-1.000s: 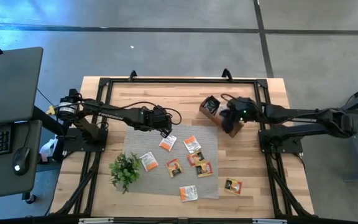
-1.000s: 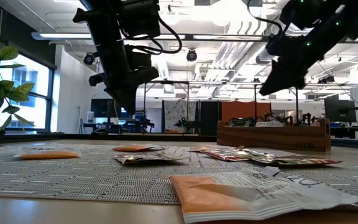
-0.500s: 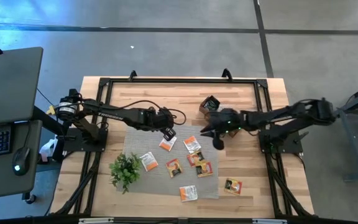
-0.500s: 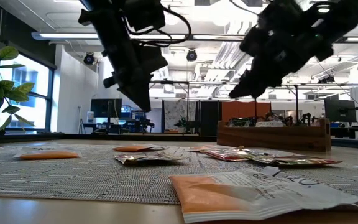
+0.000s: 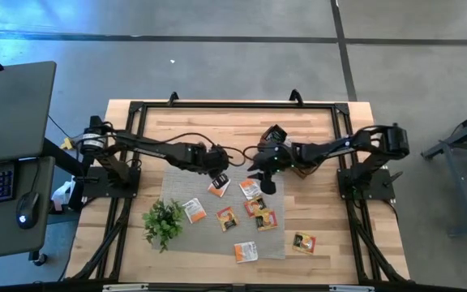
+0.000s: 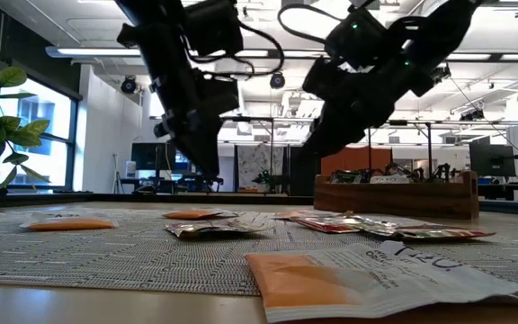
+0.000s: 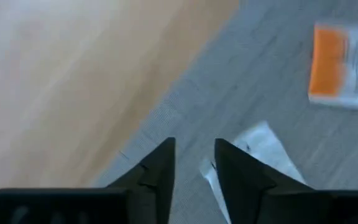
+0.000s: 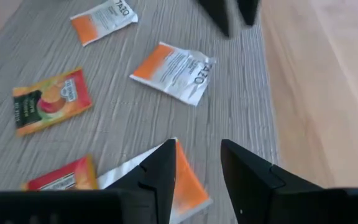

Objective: Pick & Place Tea
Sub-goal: Put the orange tea bag into the middle section of the wooden organizer

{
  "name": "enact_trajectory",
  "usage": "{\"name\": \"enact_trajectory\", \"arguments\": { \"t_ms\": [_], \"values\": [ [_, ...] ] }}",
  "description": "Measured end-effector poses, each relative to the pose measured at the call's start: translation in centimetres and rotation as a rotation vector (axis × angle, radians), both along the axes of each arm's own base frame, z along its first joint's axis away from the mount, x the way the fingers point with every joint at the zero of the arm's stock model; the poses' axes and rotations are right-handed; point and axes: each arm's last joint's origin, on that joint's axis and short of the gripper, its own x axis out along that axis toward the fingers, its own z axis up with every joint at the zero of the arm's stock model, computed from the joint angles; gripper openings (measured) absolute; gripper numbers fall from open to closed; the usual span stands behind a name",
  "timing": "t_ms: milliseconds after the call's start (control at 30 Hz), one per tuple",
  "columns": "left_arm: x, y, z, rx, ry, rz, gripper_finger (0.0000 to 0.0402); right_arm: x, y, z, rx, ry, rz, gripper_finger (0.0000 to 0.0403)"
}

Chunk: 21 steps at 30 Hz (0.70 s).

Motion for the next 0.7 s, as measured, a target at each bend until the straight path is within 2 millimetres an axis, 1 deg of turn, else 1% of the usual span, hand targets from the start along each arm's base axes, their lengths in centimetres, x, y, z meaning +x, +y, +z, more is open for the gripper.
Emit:
{"name": "enact_trajectory", "arguments": {
  "t_ms": [100, 167, 267, 433, 633, 700],
  "values": [
    [0.5, -0.2, -1.0, -0.053, 0.008, -0.026, 0.0141, 0.3, -0.2, 0.0, -0.021, -0.003, 0.009, 0.0124],
    [0.8, -0.2, -1.7, -0.068, 0.022, -0.032, 0.0149, 0.4, -0.3, 0.1, -0.033, -0.002, 0.011, 0.0124],
    [0.9, -0.2, -2.4, -0.076, 0.04, -0.034, 0.0151, 0.4, -0.3, 0.1, -0.034, -0.002, 0.012, 0.0124],
    [1.2, -0.2, -4.1, -0.086, 0.099, -0.032, 0.0151, 0.2, -0.3, -0.1, -0.032, 0.021, 0.011, 0.0124],
    [1.2, -0.3, -4.2, -0.094, 0.102, -0.035, 0.015, 0.1, -0.8, -0.2, -0.031, 0.027, -0.004, 0.0124],
    [1.2, -0.2, -4.2, -0.084, 0.101, -0.027, 0.014, 0.1, -1.0, -0.2, -0.027, 0.028, -0.016, 0.0124]
  ]
}}
